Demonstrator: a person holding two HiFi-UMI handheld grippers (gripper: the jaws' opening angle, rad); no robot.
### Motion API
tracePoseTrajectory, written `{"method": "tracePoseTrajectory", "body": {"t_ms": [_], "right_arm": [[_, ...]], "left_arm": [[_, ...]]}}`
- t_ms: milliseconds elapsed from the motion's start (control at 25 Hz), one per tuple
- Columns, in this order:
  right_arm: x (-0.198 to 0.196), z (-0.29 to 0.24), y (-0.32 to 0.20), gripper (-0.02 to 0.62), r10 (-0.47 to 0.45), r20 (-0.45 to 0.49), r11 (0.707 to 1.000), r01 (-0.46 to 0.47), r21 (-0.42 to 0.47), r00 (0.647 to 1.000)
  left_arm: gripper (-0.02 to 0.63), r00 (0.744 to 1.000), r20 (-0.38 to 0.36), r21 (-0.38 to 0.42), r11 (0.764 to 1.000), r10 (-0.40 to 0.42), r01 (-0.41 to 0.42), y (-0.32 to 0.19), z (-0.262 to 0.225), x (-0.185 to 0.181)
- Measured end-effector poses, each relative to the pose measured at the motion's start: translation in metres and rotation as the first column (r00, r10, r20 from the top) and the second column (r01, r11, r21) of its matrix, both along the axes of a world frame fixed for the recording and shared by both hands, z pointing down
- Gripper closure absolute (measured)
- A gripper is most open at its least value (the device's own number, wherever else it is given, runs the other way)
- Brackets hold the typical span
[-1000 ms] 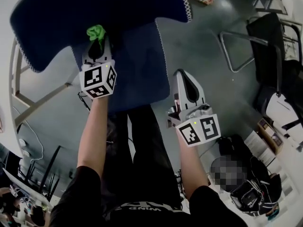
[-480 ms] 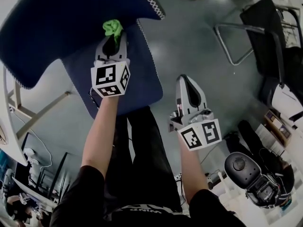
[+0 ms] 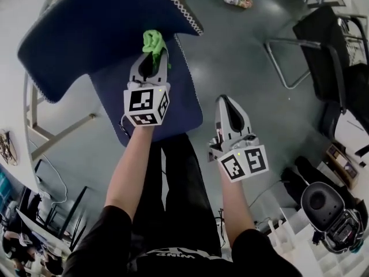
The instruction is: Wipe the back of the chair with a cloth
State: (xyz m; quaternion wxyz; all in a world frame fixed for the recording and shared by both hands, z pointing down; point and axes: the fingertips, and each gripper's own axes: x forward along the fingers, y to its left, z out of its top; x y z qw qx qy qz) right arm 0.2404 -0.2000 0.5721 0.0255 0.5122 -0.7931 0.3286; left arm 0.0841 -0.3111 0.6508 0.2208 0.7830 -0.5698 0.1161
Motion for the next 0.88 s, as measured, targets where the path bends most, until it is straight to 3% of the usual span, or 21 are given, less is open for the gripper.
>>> {"method": "tracePoseTrajectory", "body": {"t_ms": [320, 640, 880], "right_arm": [[-0.046, -0.056, -0.001, 0.603, -0.085, -0.015, 0.994, 0.086, 0.066, 0.996], [-0.087, -0.130, 0.020, 0.603, -0.172, -0.034, 0.981, 0.174, 0.088, 0.985], [-0.114, -0.193, 0.033, 0.603, -0.180, -0.040, 0.973, 0.184, 0.137, 0.983]], "left_arm": [[0.549, 0.999, -0.001, -0.006, 0.999, -0.037, 0.037, 0.022, -0.066, -0.050], [0.549, 0.999, -0.036, -0.051, 0.999, -0.016, 0.014, 0.062, -0.158, -0.078], [0.549, 0.998, -0.062, -0.029, 0.999, 0.013, -0.015, 0.098, -0.236, -0.099]]}}
